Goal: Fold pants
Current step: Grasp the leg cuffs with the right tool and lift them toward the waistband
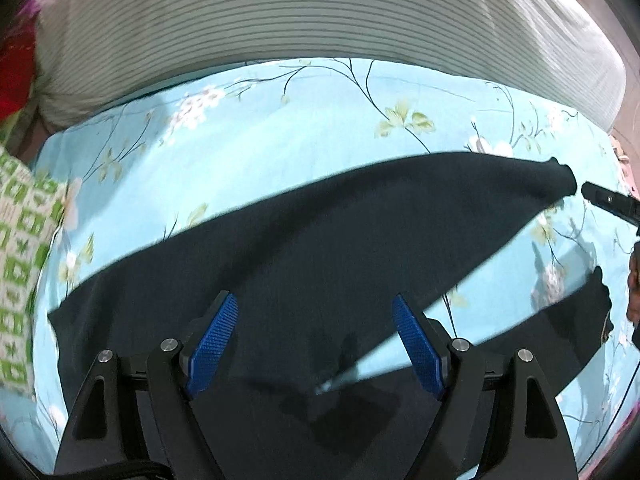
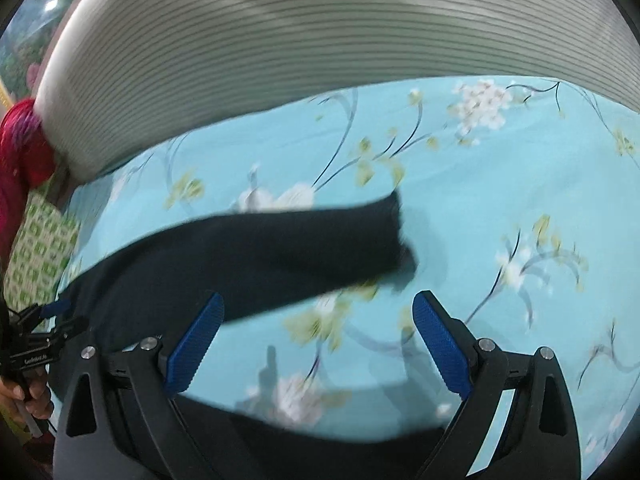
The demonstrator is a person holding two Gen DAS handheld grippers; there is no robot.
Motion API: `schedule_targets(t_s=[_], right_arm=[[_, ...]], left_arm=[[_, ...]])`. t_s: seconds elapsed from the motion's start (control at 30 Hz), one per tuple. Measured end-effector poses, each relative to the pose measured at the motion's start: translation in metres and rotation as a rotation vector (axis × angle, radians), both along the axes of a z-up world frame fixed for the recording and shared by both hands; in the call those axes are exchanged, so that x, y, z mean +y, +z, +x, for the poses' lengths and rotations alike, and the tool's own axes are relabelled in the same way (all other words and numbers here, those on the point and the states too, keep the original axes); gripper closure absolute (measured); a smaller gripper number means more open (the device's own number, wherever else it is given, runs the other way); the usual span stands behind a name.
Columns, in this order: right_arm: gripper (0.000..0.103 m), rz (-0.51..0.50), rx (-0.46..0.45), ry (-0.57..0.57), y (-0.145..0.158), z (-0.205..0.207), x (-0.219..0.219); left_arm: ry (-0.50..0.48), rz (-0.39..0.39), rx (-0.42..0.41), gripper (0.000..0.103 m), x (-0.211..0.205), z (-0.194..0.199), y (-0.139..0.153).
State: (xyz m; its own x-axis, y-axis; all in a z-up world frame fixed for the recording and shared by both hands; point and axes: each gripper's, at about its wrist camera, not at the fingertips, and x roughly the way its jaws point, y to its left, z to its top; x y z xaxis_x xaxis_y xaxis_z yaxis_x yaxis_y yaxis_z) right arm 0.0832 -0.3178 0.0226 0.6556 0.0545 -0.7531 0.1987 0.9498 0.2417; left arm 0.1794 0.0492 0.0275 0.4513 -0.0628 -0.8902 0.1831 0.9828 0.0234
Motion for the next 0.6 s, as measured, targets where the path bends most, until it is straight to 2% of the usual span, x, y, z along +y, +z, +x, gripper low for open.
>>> schedule_targets(t_s=[0.1,0.37,0.6], right_arm=[[0.008,0.023,0.025,-0.024,-0.001,0.017,-0.017],[0.009,0.166,0.125,-0.069,-0.02,0.055,-0.058],[0.031,0.201,0.183,-0.028,-0.027,0.074,-0.071]], left_arm=[[-0.023,0.004,0.01,0.022,-0.003,0.019,-0.001],[-0.081,0.014,0.046,0.022,-0.006,0.077,-0.012],[-0.157,0.03,0.142,0.022,-0.017,0.125,-0.043]])
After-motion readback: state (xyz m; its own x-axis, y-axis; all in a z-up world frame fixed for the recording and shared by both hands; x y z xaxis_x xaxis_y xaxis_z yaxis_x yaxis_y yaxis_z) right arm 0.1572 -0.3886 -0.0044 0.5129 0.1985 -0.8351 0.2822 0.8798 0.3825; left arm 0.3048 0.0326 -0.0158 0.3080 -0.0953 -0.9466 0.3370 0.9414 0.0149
